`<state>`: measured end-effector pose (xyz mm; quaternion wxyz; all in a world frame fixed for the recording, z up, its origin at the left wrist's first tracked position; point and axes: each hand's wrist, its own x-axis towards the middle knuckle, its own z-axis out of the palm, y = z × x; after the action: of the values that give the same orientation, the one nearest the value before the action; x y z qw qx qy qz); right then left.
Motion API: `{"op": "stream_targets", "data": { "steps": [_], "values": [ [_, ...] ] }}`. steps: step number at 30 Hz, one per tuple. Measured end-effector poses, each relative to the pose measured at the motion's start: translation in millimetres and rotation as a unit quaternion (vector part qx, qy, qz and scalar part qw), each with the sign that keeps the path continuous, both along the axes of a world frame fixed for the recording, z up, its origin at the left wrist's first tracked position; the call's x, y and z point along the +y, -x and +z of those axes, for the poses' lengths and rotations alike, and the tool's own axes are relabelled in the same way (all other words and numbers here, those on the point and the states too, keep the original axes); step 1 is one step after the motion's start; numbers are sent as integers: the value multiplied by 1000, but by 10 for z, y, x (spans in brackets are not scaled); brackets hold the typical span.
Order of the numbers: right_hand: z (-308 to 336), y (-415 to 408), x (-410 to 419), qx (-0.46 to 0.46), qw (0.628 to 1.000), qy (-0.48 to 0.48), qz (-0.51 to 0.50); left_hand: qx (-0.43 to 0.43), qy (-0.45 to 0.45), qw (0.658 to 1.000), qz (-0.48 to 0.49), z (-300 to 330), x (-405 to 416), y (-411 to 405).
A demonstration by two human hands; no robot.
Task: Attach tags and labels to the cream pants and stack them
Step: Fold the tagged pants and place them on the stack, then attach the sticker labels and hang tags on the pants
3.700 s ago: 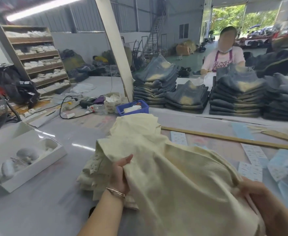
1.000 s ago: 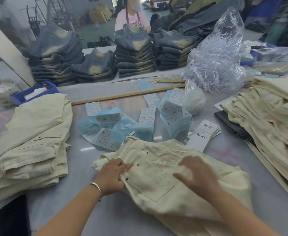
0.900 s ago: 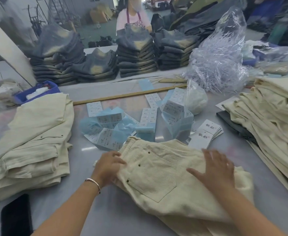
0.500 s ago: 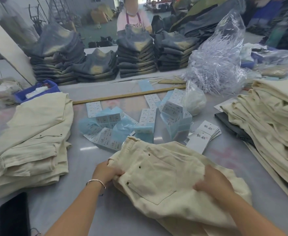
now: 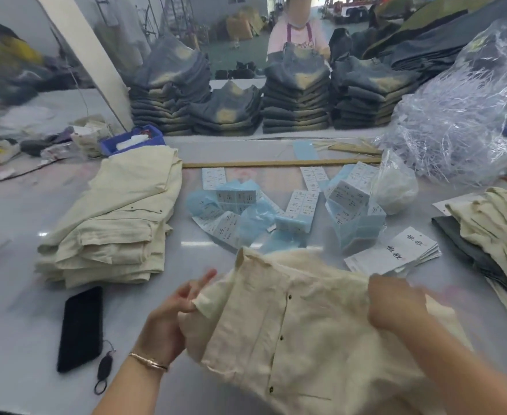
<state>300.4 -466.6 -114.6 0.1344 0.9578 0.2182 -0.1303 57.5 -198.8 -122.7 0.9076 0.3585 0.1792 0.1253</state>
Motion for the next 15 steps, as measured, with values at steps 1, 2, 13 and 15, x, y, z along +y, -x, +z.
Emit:
{"op": "stream_targets", "data": {
  "steps": [1, 2, 13, 15],
  "values": [
    [-18, 99, 119, -51, 998, -10, 36, 35, -37, 997, 55, -23, 31, -5],
    [-25, 212, 258, -71, 993, -50, 75, 63, -75, 990, 100, -62, 64, -4],
    [-506, 1395, 1625, 130, 945, -283, 99, 297, -546, 758, 199, -436, 177, -7],
    [-582, 1407, 1741, 116, 953, -255, 112, 281, -587, 726, 225, -454, 191, -6]
  ]
}}
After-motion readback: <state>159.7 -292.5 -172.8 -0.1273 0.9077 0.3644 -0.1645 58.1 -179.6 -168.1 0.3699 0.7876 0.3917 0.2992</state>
